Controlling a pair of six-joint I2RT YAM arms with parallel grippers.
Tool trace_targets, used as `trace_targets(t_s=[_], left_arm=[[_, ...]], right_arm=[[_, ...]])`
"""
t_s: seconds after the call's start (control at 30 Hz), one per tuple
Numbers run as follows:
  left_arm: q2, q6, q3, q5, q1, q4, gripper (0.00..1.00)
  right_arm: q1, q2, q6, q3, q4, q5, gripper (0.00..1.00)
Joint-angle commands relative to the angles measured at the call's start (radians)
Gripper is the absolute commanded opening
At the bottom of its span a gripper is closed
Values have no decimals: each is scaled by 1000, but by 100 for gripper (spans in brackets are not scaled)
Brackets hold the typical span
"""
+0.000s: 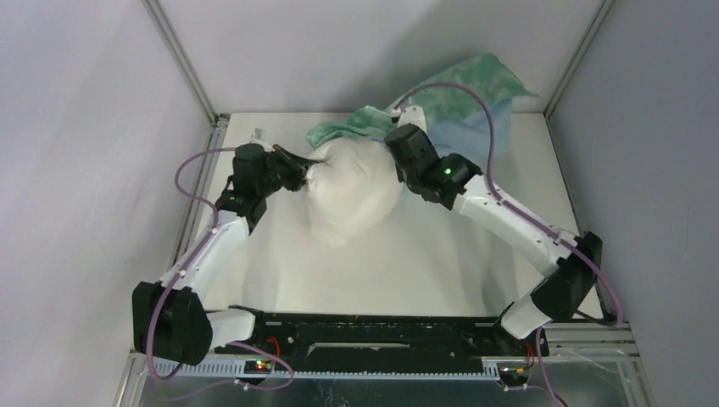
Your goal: Put the pillow into the pillowcase
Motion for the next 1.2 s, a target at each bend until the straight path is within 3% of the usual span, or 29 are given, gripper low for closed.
trace_targets(t_s=[0.0, 0.07, 0.17, 0.37, 0.43, 0.53, 0.63, 0.77, 1.0, 1.17], left_arm=[[-16, 73, 16, -13, 9, -99, 0], [-36, 71, -8, 1, 2, -88, 0], [-48, 88, -47, 0, -7, -85, 1], [-18, 137, -136, 22, -11, -23, 16], [-6, 205, -106, -4, -8, -71, 29], [-46, 316, -56, -100, 0, -201, 64], [-129, 373, -42, -180, 43, -282, 88], [-234, 427, -45, -253, 79, -358, 94], [-415, 460, -84, -210, 74, -451, 100], [-511, 418, -189, -251, -34, -481, 100]], right_arm=[[116, -86, -65, 382, -257, 57, 0], [107, -38, -72, 457, -304, -17, 0], [55, 24, -59, 445, -299, -118, 0], [-6, 63, -25, 202, -133, -237, 2], [-7, 83, -13, 184, -119, -254, 18], [17, 85, -2, 183, -122, -244, 45], [60, 71, 8, 178, -127, -210, 54], [89, 56, 35, 158, -155, -130, 56], [128, -26, 42, 62, -152, -58, 72], [121, -14, 29, 26, -132, -85, 72]])
